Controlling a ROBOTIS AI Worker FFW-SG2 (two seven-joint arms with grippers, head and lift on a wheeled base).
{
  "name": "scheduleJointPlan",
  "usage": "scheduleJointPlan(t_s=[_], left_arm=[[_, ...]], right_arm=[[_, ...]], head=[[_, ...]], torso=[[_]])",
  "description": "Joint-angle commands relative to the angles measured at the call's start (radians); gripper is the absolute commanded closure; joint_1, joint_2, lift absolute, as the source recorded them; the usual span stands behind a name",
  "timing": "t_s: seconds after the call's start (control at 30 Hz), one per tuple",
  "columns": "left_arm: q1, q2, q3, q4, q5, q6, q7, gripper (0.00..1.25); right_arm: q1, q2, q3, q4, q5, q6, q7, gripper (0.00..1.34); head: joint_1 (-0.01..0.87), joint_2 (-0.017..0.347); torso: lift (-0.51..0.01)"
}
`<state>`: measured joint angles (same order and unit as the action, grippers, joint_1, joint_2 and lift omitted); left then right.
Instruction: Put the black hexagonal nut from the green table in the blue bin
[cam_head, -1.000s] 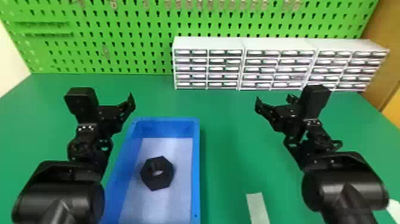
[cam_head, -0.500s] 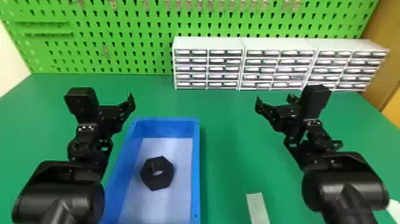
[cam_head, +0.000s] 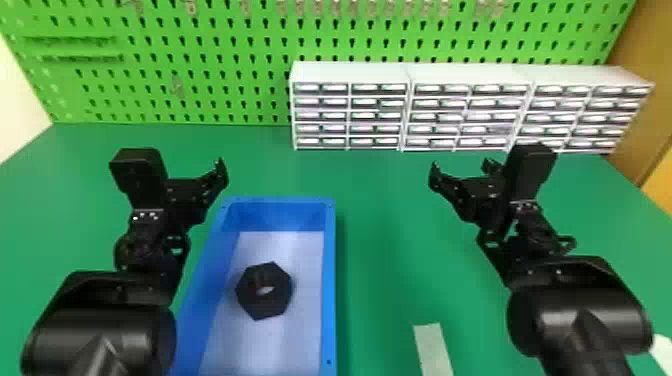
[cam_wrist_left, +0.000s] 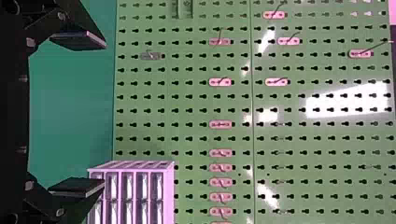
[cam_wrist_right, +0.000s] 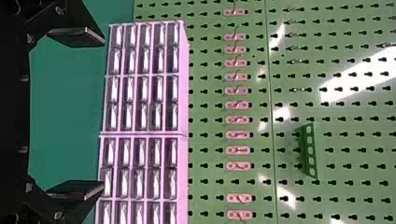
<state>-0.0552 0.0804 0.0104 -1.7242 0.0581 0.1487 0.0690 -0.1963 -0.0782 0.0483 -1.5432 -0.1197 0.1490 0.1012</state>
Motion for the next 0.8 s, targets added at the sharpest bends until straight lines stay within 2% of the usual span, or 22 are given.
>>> scheduleJointPlan(t_s=[0.0,0.77], left_arm=[[0.0,0.001,0.0,0.0,-0.001,0.0,0.0,0.23],[-0.002,0.001,0.0,0.0,-0.003,0.0,0.0,0.23]], right_arm=[[0.0,0.0,0.002,0.0,0.0,0.0,0.0,0.21],[-0.005,-0.003,0.01,0.002,0.0,0.0,-0.003,0.21]], head=[[0.686,0.051],[0.686,0.051]], torso=[[-0.096],[-0.096]])
